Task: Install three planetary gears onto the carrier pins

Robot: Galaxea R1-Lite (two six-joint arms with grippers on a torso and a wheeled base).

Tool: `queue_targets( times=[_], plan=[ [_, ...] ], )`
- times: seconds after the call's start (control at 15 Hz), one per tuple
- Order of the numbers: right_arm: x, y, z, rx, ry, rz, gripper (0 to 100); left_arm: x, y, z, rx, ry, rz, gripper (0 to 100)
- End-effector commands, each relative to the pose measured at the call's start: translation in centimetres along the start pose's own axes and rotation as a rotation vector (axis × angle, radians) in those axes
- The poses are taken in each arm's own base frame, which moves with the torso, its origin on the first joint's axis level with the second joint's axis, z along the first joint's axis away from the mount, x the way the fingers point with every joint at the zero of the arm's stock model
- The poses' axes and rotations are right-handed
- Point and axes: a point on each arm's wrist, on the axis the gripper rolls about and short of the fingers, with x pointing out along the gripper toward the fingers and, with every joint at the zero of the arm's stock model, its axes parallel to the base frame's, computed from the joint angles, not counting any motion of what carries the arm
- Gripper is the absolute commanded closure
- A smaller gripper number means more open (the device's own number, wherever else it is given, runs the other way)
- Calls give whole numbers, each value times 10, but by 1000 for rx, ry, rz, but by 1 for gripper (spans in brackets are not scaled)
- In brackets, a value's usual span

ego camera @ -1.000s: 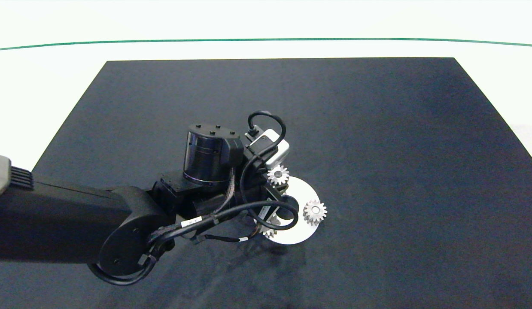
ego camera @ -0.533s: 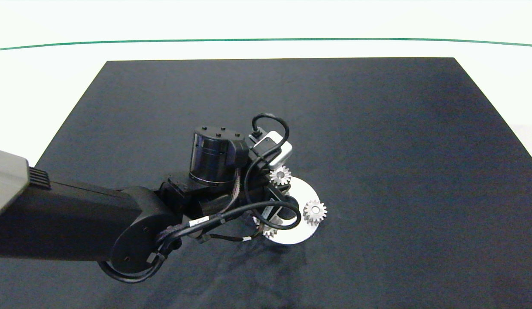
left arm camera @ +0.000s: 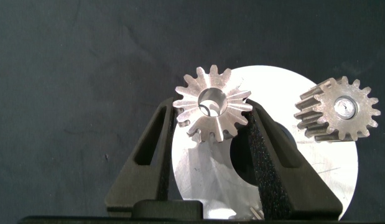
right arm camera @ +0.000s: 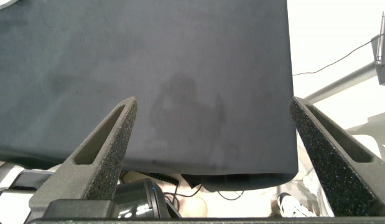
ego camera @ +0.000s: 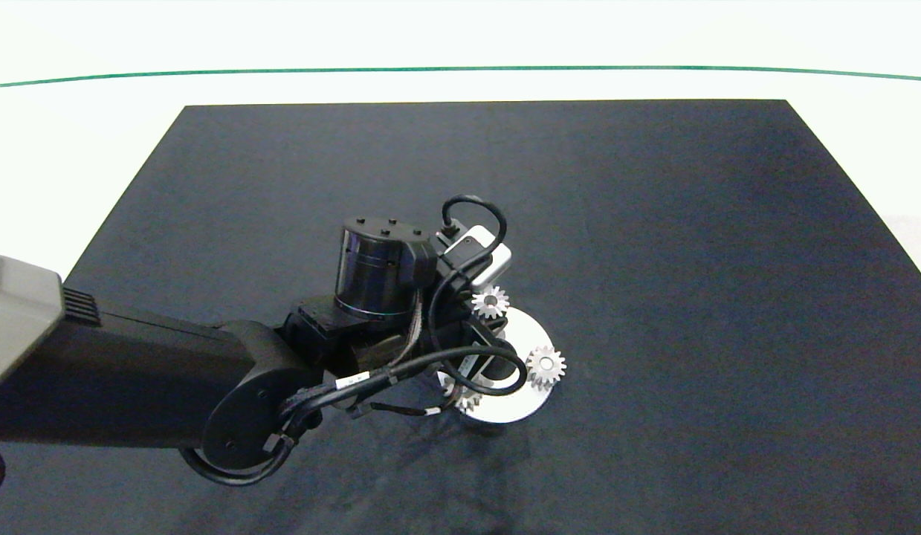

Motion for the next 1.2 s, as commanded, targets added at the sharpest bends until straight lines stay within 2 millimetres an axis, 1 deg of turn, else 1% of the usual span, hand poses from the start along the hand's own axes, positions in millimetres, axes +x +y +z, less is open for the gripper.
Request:
queue_targets(
  times=[0.07,0.6,1.2],
  plan=[
    [0,0,0,-4,7,-1,0,0,3,1,0,-5,9,90],
    [0,0,-1,-4,9,1,0,-3,6,3,-3,-11,18,90],
    [0,0,-1,-4,9,1,0,-6,8,-1,-6,-1,23,90]
  ],
)
